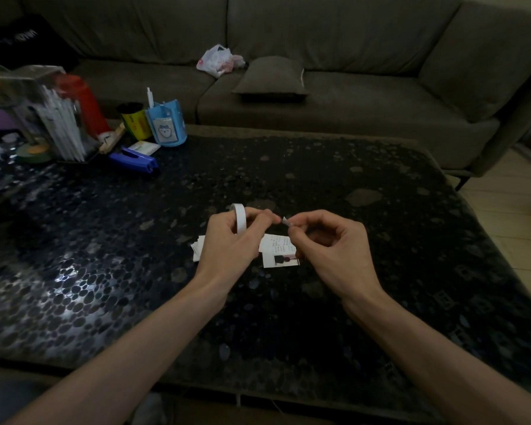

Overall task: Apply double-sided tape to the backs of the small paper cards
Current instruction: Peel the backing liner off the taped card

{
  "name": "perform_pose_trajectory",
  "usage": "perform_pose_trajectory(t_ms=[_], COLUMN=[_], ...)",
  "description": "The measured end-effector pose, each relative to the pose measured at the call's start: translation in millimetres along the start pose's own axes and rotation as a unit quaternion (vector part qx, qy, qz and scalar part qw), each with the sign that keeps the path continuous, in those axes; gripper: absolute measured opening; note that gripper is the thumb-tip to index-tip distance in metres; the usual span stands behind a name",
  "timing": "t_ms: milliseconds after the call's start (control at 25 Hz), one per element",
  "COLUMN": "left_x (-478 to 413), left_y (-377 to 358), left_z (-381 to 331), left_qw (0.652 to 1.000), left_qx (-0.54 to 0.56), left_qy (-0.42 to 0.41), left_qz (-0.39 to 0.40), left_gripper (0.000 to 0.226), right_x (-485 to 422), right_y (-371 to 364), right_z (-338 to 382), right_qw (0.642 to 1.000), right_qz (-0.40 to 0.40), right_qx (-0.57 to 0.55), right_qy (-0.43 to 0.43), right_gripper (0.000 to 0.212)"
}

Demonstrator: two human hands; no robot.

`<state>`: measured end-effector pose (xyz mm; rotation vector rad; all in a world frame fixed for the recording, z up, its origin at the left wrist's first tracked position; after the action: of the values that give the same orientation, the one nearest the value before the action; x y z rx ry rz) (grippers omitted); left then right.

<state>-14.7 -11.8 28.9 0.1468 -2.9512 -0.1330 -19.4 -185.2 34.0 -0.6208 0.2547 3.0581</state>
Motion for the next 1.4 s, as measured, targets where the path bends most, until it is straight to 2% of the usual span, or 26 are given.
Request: perform_pose_trajectory(t_ms=[280, 480, 600, 840, 1160, 1400], left_x=[5, 9, 9, 6, 3, 4], left_y=[-3, -9, -13, -1, 0, 1], left_z=[-7, -13, -14, -11, 1, 1], left_qw=[1.000, 0.997, 0.994, 0.996, 1.000, 0.999], left_qx=[-0.007, -0.039, -0.077, -0.061, -0.002, 0.024], left_qy=[-0.020, -0.059, -0.074, -0.061, 0.003, 0.003], left_qz=[0.017, 0.032, 0.034, -0.006, 0.014, 0.023], left_gripper=[0.021, 0.031, 0.020, 0.005, 0.009, 0.011], right_x=[1, 1, 1, 0, 0, 1], right_y=[0, -1, -1, -1, -3, -6], right_z=[0, 1, 2, 5, 9, 7], right_qw=[1.000, 1.000, 1.000, 1.000, 0.999, 0.999], right_qz=[-0.002, 0.001, 0.006, 0.013, 0.027, 0.038], right_qx=[-0.012, -0.001, -0.012, -0.006, -0.003, -0.010], right_qy=[-0.015, -0.018, -0.013, 0.009, 0.026, 0.025], right_gripper=[0.008, 0.007, 0.012, 0.019, 0.022, 0.024])
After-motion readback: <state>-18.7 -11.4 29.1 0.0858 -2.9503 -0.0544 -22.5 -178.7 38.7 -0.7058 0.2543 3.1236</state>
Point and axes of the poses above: each hand's wrist, its own x-axis away from the middle knuckle, its own y-axis out of the back of the hand, z = x × y, the point moved 9 cm from there along -x, towards the middle knuckle, and after that the axes turned 11 degrees about y, right-handed, at the moved point
